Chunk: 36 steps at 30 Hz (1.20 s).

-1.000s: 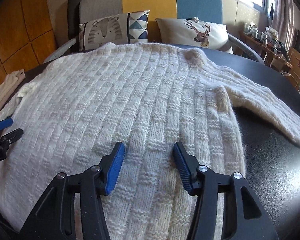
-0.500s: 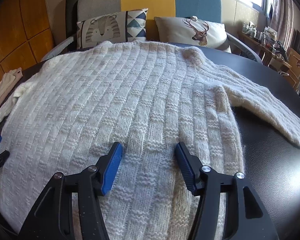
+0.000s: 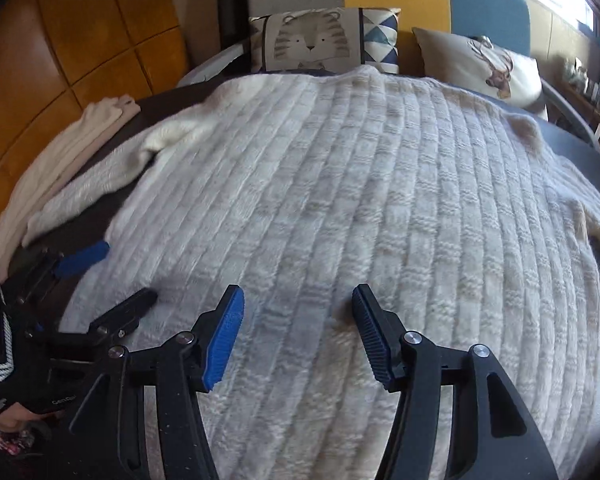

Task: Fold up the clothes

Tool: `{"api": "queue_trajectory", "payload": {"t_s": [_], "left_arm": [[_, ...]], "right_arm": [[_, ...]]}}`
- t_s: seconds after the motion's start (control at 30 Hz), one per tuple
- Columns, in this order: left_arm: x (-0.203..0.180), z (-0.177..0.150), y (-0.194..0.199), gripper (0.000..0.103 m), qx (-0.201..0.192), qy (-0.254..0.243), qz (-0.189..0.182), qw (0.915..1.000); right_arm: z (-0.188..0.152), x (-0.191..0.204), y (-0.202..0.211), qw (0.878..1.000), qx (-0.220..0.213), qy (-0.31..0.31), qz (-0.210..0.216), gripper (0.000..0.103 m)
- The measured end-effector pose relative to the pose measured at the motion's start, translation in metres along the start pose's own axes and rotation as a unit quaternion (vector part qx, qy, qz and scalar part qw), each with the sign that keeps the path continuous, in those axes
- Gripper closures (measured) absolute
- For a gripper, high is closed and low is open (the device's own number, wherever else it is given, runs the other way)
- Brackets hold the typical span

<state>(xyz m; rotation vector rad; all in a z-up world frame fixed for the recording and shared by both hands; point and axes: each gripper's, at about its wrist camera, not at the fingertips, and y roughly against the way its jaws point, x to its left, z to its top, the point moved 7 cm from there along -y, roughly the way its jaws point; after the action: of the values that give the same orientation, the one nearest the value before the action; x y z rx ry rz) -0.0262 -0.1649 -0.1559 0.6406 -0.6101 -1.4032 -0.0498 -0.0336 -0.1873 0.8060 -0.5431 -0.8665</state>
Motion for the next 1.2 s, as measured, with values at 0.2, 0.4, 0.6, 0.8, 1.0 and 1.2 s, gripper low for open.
{"api": "queue_trajectory", "payload": {"t_s": [0.2,0.4,0.6,0.8,1.0,1.2], "left_arm": [[0.000,0.000,0.000,0.020,-0.002,0.001,-0.002,1.0000],[0.000,-0.004,0.004,0.020,-0.001,-0.005,-0.003,1.0000],[0.003,-0.015,0.016,0.020,-0.009,-0.022,-0.004,0.9997],[0.013,-0.028,0.025,0.020,-0.003,0.005,-0.027,0.9996],[0.008,-0.034,0.035,0.020,-0.015,-0.037,-0.007,0.9992],[0.011,-0.034,0.044,0.020,-0.017,-0.025,-0.014,0.9994]], "right_arm": [[-0.015,0.018,-0.005,0.995,-0.013,0.081,-0.053,0.034],[-0.016,0.017,-0.007,0.994,-0.044,0.072,-0.063,0.030],[-0.015,0.015,-0.007,0.995,-0.047,0.067,-0.055,0.030],[-0.016,0.015,-0.006,0.996,-0.052,0.060,-0.047,0.030],[-0.015,0.014,-0.006,0.996,-0.054,0.057,-0.044,0.030],[-0.015,0.014,-0.006,0.996,-0.056,0.056,-0.043,0.030]]}}
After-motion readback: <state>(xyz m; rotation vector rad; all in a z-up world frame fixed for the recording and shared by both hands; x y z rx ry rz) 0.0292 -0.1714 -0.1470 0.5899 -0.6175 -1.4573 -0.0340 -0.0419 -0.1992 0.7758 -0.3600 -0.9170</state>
